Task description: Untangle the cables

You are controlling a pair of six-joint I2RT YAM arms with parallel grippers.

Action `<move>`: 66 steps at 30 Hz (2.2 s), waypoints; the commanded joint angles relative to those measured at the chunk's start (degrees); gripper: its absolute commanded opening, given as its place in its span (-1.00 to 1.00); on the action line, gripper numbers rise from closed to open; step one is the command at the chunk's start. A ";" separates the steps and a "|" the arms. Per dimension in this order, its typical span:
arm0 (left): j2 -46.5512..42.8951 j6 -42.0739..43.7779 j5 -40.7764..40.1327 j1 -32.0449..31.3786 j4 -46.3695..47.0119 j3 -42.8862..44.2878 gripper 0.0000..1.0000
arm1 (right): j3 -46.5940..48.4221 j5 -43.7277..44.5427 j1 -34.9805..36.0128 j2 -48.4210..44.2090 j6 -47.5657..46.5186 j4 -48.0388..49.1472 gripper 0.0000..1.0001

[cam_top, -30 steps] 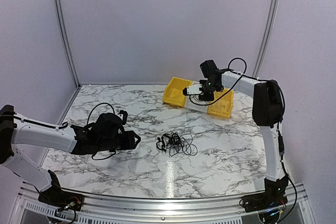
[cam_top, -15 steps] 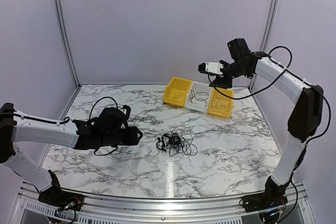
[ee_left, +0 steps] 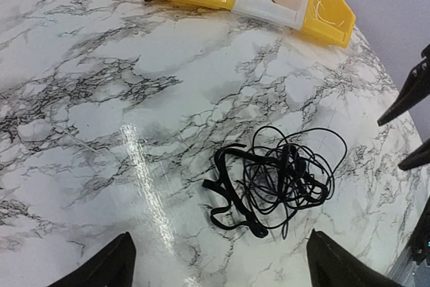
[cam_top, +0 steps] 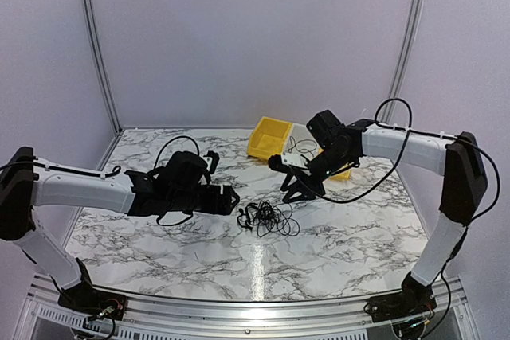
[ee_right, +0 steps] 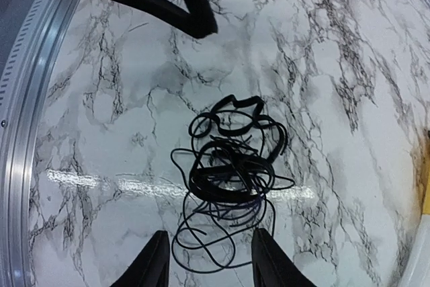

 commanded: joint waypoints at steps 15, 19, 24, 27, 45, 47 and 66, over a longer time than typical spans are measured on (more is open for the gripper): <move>-0.28 -17.91 -30.70 0.71 -23.98 5.10 0.67 | 5.04 -1.80 4.34 9.99 12.89 8.26 -0.08; -0.40 -16.14 -29.13 0.03 -23.44 4.87 0.67 | 6.41 -2.11 4.87 11.74 14.71 8.56 -0.07; -3.50 -12.35 -30.58 -2.85 -19.20 2.59 0.69 | 7.72 1.18 5.04 13.85 17.95 9.86 -0.23; -6.73 -8.94 -29.24 -4.08 -14.44 -0.41 0.72 | 7.80 3.09 5.03 14.00 19.08 10.52 -0.43; -5.71 6.73 -6.95 -6.40 13.05 -5.86 0.61 | 15.19 -4.85 5.11 5.69 20.07 4.83 -1.00; -4.50 9.66 -6.22 -7.10 15.01 -4.69 0.61 | 17.47 -6.92 5.18 4.83 20.59 3.53 -1.00; 15.31 13.61 -16.17 -6.74 25.81 6.85 0.08 | 48.57 -12.74 8.50 0.93 30.35 -2.00 -1.00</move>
